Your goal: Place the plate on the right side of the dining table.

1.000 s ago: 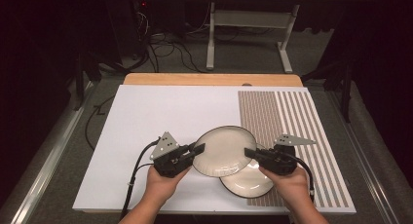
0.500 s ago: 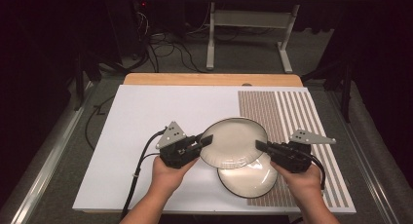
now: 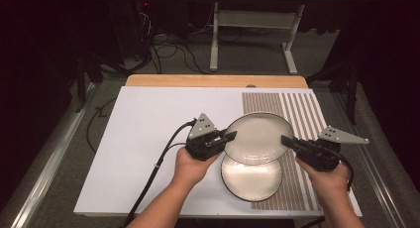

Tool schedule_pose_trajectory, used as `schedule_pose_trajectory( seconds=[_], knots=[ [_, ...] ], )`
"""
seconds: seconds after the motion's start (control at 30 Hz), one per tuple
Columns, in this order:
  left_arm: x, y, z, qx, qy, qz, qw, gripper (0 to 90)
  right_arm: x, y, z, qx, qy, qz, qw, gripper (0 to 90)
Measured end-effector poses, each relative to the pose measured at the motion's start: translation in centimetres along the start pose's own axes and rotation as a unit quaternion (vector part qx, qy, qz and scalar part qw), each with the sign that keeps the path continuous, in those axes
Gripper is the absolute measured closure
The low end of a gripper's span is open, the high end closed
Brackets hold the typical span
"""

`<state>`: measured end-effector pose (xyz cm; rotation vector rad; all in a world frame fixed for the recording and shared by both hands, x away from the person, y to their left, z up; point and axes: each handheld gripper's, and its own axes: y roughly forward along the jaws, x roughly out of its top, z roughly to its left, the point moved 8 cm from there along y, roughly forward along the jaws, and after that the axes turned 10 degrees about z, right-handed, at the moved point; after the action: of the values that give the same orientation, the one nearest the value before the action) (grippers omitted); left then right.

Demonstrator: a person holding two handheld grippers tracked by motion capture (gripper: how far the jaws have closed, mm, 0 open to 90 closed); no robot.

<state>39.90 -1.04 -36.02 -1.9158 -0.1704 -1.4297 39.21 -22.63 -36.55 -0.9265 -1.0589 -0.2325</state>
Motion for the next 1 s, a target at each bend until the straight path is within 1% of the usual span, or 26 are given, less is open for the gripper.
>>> schedule_pose_trajectory(
  seconds=[0.17, 0.27, 0.43, 0.47, 0.57, 0.63, 0.77, 0.93, 1.0],
  knots=[
    [0.6, 1.6, -0.4, -0.006, 0.001, 0.006, 1.0000, 79.8, 0.0, -1.1, -1.3, -0.017, 0.001, -0.009, 0.9998, 86.4],
    [1.0, 2.6, -0.6, -0.010, 0.001, 0.008, 0.9999, 79.7, -0.2, -1.7, -2.2, -0.022, 0.008, -0.016, 0.9996, 86.5],
    [1.6, 4.5, -0.9, -0.017, 0.003, 0.013, 0.9998, 79.5, -0.6, -2.2, -3.5, -0.032, 0.014, -0.018, 0.9992, 86.7],
    [1.7, 4.7, -1.0, -0.018, 0.002, 0.014, 0.9997, 79.3, -0.7, -2.5, -3.9, -0.038, 0.016, -0.020, 0.9990, 86.7],
    [2.1, 5.7, -1.3, -0.022, 0.004, 0.014, 0.9997, 79.1, -0.9, -3.1, -4.6, -0.045, 0.018, -0.025, 0.9985, 86.8],
    [2.5, 6.4, -1.5, -0.020, 0.005, 0.014, 0.9997, 78.6, -1.0, -3.6, -5.1, -0.052, 0.022, -0.030, 0.9980, 87.0],
    [2.9, 7.6, -2.0, -0.026, 0.004, 0.015, 0.9995, 78.3, -1.1, -4.4, -6.0, -0.064, 0.024, -0.035, 0.9970, 87.1],
    [3.4, 9.2, -2.4, -0.029, 0.005, 0.020, 0.9994, 77.8, -1.3, -5.2, -7.0, -0.078, 0.028, -0.037, 0.9959, 87.1],
    [3.6, 9.7, -2.5, -0.029, 0.003, 0.021, 0.9994, 77.4, -1.4, -5.5, -7.5, -0.085, 0.030, -0.037, 0.9952, 87.2]
  ],
)
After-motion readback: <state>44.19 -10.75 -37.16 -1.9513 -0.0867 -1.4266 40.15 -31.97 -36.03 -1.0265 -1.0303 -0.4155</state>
